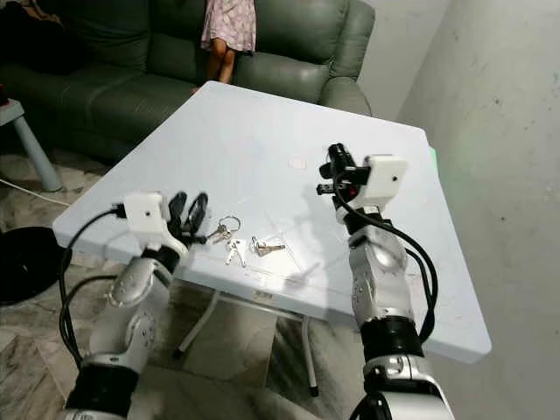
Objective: Hang keys on a hook
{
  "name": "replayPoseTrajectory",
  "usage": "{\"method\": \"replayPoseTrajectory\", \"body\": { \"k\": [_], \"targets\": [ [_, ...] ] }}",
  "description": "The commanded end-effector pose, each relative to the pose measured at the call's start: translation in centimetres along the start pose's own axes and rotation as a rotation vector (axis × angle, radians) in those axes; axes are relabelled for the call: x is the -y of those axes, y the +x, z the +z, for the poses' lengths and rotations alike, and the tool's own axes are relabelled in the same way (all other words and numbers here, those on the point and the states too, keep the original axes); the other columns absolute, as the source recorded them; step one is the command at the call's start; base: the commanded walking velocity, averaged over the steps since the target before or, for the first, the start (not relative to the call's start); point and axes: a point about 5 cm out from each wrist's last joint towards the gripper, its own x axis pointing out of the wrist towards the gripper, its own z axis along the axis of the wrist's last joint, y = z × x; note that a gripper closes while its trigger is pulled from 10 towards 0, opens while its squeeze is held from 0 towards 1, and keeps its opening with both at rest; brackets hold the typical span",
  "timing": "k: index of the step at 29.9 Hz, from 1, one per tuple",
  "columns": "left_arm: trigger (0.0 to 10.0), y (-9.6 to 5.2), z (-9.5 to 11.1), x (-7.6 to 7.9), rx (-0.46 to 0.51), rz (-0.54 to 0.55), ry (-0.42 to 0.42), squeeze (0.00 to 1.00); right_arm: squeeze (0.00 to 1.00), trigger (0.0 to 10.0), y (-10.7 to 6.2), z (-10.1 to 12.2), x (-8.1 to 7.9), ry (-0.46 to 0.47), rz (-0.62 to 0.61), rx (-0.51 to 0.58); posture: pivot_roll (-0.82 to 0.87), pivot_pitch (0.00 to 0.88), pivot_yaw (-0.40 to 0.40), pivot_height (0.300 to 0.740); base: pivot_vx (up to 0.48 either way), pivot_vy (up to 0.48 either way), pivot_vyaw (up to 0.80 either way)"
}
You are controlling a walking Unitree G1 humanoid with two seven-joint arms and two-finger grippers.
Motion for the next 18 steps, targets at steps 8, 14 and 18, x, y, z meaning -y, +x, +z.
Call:
{"method": "replayPoseTrajectory", "body": {
  "k": [8,14,18],
  "targets": [
    [10.0,-1.4,1.9,-2.3,0.058,-0.017,0.012,0.00,0.00,10.0,-2.9,1.7,0.9,-0.062,-0.045,0.057,0.17,0.000,-0.093,0.736,0.000,0.000,0.00],
    [10.0,-3.0,2.3,-2.4,0.080,-0.007,-0.030,0.00,0.00,10.0,-6.2,1.3,1.5,-0.085,-0.119,0.006,0.15,0.000,-0.079,0.736,0.000,0.000,0.00],
    [10.0,-4.0,1.6,-1.9,0.049,0.010,-0.096,0.00,0.00,10.0,-7.5,0.3,1.2,-0.082,-0.179,-0.102,0.13,0.000,-0.064,0.736,0.000,0.000,0.00]
  ]
}}
